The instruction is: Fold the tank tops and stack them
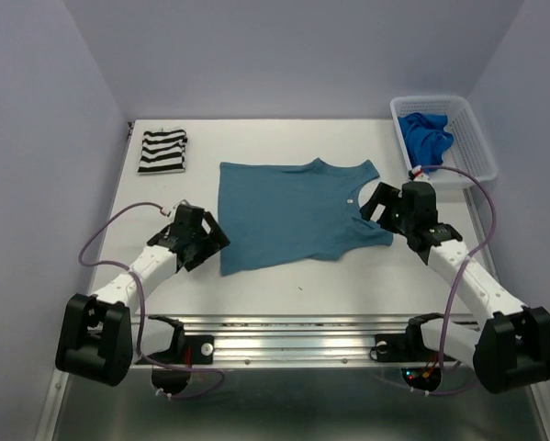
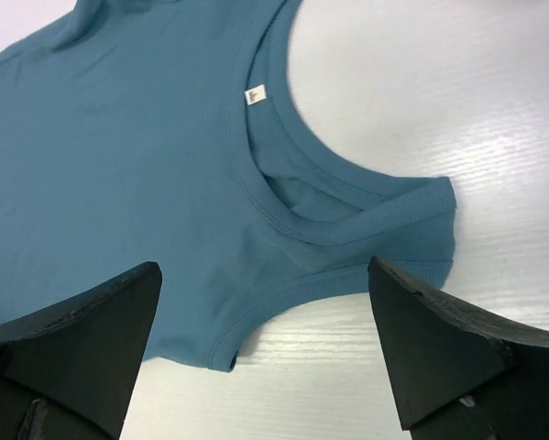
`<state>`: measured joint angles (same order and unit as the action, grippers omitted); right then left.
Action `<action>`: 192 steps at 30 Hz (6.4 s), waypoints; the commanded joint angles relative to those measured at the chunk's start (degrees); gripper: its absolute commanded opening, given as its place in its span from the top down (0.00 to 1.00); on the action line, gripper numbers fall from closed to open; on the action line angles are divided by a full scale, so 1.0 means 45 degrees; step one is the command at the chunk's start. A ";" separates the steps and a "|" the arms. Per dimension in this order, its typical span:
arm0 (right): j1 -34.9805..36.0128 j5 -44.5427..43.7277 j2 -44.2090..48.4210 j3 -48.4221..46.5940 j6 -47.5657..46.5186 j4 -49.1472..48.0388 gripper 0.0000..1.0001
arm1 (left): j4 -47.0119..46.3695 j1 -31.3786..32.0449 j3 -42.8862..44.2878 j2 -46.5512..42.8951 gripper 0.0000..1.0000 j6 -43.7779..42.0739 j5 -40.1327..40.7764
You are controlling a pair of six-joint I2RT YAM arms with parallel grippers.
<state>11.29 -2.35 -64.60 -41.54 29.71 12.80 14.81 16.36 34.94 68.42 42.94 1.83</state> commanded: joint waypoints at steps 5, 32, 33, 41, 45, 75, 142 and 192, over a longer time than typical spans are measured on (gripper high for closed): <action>-0.0028 -0.2465 0.1367 0.1183 0.1326 0.0514 0.00 | 0.0302 0.0212 -0.1982 -0.2448 0.01 0.1824 -0.1167; -0.0028 -0.1958 -0.0742 0.1047 0.1150 0.1511 0.00 | 0.0693 0.1775 -0.1377 -0.0516 1.00 0.2411 -0.0757; -0.0028 -0.1939 -0.0743 0.1067 0.1131 0.1570 0.00 | 0.0732 0.1775 -0.1377 -0.0634 1.00 0.2392 -0.0757; -0.0398 -0.2388 -0.1171 0.1242 0.1034 0.1454 0.07 | 0.0771 0.1775 -0.1651 -0.1201 1.00 0.1787 -0.1831; -0.0399 -0.2759 -0.1990 0.1087 0.0897 0.1083 0.14 | 0.0752 0.1775 -0.1534 -0.1357 1.00 0.1611 -0.2065; -0.0790 -0.2116 0.0134 0.1574 0.1033 0.3328 0.87 | 0.3760 0.1755 0.0048 -0.2920 1.00 0.0673 -0.1713; -0.1142 -0.1490 -0.7576 -0.6803 -0.1622 0.3094 0.99 | 0.1104 -0.1585 0.7625 0.5438 1.00 -0.2178 -0.2749; -0.1259 -0.1924 -0.1976 -0.0828 -0.0352 0.3836 0.52 | 0.1065 0.0075 -0.2568 -0.3857 1.00 0.1747 -0.3355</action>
<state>6.00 -13.06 -75.59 -43.05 29.58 32.64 20.80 16.43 22.96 52.18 50.35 -15.11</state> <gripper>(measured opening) 0.330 0.022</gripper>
